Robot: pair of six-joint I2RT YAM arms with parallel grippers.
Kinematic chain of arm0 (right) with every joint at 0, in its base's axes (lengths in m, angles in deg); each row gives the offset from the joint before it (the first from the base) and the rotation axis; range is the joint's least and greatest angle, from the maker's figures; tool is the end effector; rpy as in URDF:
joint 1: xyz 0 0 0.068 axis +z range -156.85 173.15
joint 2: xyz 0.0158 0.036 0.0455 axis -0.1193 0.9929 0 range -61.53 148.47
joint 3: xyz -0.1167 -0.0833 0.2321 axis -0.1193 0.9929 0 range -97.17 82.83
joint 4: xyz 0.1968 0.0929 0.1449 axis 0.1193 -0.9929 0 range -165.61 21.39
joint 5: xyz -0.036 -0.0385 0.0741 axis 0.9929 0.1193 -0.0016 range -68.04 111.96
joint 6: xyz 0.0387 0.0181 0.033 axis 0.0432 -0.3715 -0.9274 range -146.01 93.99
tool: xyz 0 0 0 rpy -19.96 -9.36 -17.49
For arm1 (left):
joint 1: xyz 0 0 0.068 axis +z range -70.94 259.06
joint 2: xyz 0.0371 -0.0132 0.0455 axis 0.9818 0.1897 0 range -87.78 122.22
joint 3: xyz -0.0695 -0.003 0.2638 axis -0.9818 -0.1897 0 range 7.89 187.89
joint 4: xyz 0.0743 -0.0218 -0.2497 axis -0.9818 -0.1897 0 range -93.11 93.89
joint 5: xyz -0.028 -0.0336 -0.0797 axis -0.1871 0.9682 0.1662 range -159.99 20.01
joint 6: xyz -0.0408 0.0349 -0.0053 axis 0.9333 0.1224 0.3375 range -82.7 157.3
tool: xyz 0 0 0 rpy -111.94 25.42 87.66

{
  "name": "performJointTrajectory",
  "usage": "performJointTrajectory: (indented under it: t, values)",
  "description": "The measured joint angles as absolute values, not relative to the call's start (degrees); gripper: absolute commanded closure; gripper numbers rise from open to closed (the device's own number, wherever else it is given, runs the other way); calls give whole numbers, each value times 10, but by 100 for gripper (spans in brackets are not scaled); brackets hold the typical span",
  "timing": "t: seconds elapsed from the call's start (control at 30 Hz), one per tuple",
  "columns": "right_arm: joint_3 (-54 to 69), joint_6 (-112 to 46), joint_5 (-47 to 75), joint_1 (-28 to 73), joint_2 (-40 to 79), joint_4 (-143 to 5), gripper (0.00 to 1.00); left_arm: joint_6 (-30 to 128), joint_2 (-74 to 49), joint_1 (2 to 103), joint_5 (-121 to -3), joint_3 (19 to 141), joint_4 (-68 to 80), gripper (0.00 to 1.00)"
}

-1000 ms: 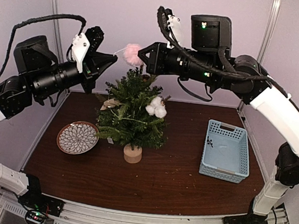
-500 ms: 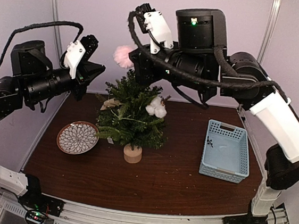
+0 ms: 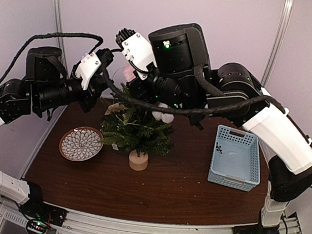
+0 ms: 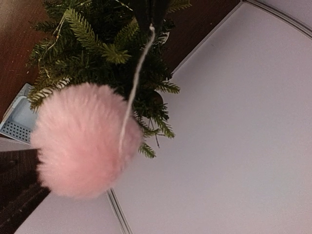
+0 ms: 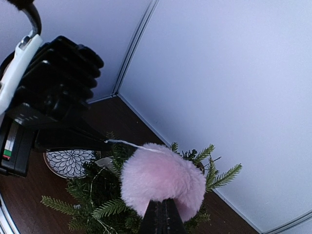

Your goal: Decorate the small christmas tree

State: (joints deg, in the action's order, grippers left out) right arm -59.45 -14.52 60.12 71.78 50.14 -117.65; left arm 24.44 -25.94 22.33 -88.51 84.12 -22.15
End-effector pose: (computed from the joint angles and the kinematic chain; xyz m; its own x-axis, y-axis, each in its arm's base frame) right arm 0.0995 0.3826 0.5029 0.0695 -0.4491 -0.8908 -0.6546 0.6533 -0.3804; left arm 0.1320 -0.1804 0.4435 0.0304 0.3384 -0.9405 0.6312 0.7231 0.2805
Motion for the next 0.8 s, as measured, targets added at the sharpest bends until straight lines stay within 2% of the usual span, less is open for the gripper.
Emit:
performJointTrajectory:
  t: [0.8]
  values:
    - [-567, -133, 638, 715, 501, -1198, 100, 311, -250, 234, -880, 841, -246, 100]
